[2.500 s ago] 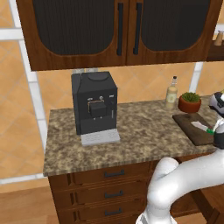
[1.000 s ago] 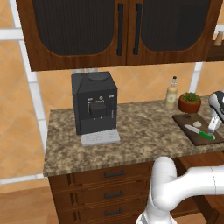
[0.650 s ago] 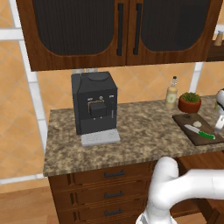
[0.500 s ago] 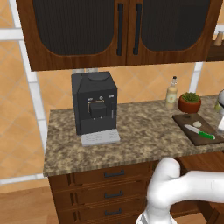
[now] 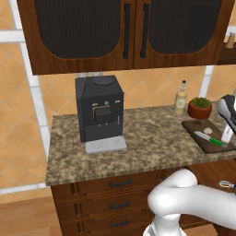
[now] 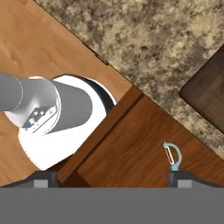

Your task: Place the appropriate cutting tool for cutting the garlic skin on the cutting board.

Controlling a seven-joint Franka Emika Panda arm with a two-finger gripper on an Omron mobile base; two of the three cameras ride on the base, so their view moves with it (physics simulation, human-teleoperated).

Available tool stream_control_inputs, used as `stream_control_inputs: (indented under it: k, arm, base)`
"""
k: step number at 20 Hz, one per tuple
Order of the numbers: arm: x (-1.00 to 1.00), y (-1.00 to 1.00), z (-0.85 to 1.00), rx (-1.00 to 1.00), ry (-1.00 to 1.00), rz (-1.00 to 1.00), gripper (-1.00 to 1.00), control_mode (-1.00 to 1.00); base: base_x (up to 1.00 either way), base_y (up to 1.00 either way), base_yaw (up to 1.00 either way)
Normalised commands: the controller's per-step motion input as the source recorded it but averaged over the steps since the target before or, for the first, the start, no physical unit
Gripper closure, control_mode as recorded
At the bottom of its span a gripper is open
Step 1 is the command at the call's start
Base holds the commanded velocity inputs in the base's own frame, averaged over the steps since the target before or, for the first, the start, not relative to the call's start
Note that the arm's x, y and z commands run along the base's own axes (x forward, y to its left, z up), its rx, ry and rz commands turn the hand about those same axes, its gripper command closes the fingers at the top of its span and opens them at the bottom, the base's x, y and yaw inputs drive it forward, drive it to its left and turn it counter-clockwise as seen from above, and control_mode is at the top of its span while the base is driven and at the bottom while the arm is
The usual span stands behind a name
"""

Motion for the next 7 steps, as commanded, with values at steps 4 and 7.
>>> stream_control_inputs:
  k: [4, 7]
  arm:
    - [-0.27, 0.79, 0.36, -0.17, 0.0, 0.0, -1.0, -1.0]
    - [-0.32, 0.75, 0.26, -0.15, -0.03, 0.0, -1.0, -1.0]
  base:
    - [0.0, 0.0, 0.0]
    - [0.0, 0.0, 0.0]
